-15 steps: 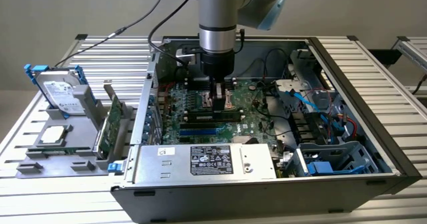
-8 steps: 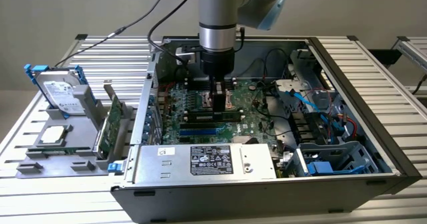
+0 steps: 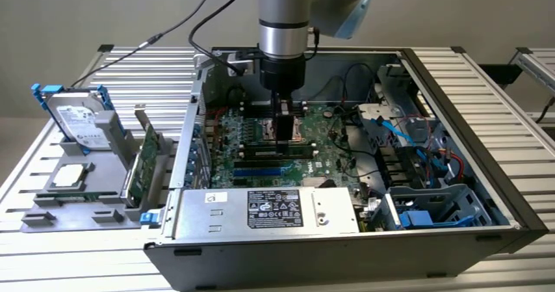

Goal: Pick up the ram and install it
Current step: 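Insert the ram into the slot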

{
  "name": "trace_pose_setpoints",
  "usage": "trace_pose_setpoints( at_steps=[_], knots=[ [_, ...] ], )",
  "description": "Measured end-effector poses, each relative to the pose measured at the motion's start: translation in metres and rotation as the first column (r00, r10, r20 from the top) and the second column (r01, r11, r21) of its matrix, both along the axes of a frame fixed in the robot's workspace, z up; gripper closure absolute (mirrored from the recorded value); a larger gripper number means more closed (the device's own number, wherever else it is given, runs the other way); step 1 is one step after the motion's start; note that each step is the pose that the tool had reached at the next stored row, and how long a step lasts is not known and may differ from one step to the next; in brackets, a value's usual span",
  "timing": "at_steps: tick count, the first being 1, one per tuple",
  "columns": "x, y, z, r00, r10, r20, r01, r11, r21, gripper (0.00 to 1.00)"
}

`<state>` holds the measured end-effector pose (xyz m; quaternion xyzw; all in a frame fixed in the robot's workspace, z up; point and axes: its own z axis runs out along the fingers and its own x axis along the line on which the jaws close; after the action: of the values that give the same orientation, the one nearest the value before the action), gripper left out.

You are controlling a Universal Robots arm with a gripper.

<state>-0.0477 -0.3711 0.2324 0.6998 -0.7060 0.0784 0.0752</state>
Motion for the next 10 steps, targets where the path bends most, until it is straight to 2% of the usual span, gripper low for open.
trace_pose_setpoints(
  at_steps=[6,8,9,10],
  knots=[
    [0.0,-0.0001,0.0179,1.0,0.0,-0.0071,0.0,1.0,0.0,0.31],
    [0.0,-0.0001,0.0181,1.0,0.0,-0.0073,0.0,1.0,0.0003,0.33],
    [0.0,-0.0001,0.0181,1.0,0.0,-0.0072,0.0,1.0,0.0006,0.4],
    [0.0,-0.0001,0.018,1.0,0.0,-0.0072,0.0,1.0,0.0009,0.4]
  ],
)
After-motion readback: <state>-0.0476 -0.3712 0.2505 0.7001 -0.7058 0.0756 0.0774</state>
